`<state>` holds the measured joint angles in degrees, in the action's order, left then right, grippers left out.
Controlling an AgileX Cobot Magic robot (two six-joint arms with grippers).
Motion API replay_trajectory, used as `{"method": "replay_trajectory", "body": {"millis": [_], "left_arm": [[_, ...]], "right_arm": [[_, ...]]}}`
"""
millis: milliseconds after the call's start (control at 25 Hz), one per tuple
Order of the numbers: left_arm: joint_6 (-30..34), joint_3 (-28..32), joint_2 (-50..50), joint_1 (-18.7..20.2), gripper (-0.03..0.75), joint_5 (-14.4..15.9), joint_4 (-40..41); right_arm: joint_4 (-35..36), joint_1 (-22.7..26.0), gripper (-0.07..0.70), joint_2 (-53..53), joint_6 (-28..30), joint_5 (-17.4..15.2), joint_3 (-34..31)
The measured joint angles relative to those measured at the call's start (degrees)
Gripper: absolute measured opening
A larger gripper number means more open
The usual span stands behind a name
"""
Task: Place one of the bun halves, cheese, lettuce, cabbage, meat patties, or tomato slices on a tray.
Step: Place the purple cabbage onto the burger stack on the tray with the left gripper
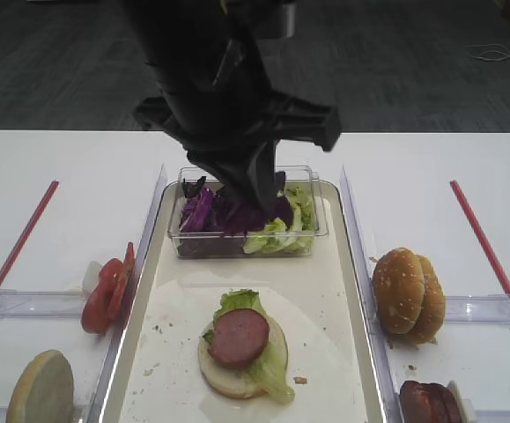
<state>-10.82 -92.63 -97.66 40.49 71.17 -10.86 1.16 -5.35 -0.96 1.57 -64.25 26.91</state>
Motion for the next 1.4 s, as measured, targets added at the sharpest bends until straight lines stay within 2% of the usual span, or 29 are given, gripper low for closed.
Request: {"method": "replay_trajectory", "body": {"millis": [400,880,1240,1400], "left_arm": [[-2.5,6.8,0.2,6.5,0.05,-0.2,2.3],[-3.3,14.9,0.2,7.8,0.048,-1.1,4.6],[-2.7,17.4,0.2,7.8,0.048,-9.9,7.1],[-2.5,17.4,0.2,7.8,0.048,-11.4,7.1]], "right_arm": [[0.0,0.0,0.387,0.0,0.1,0.0,0.0],[0.0,0.0,0.387,0.0,-0.3,0.0,0.0],[0.0,0.0,0.387,0.0,-0.9,0.0,0.0],[0.0,0.0,0.387,0.0,-0.9,0.0,0.0]]}}
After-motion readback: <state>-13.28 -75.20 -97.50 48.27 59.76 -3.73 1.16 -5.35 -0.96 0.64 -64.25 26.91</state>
